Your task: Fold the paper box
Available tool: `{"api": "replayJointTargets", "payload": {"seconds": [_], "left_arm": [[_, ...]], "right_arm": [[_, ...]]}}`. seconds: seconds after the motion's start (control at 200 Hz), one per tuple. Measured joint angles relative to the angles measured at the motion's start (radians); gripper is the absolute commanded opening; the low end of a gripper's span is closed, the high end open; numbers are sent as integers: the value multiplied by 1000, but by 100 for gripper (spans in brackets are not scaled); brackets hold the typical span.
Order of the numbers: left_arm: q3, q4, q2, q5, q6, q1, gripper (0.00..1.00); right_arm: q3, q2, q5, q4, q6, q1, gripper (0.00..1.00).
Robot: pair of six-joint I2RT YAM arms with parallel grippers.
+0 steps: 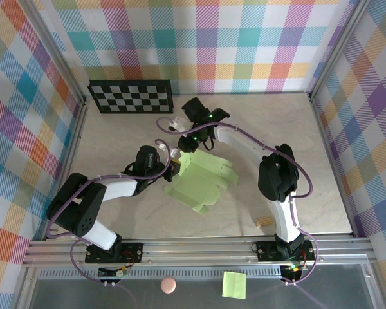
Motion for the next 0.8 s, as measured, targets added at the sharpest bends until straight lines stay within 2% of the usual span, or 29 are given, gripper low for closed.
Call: {"api": "replayJointTargets", "payload": {"seconds": [0.59, 0.725, 0.8], "left_arm": [[6, -2, 3, -1, 0, -1, 6], [6, -2, 3, -1, 0, -1, 6], [6, -3, 3, 0, 0, -1, 6]], "right_arm": [[-20, -33, 79, -14, 0, -14, 17], [-26, -41, 84, -16, -1, -14, 20], [-35, -45, 43, -16, -3, -17, 22]]}}
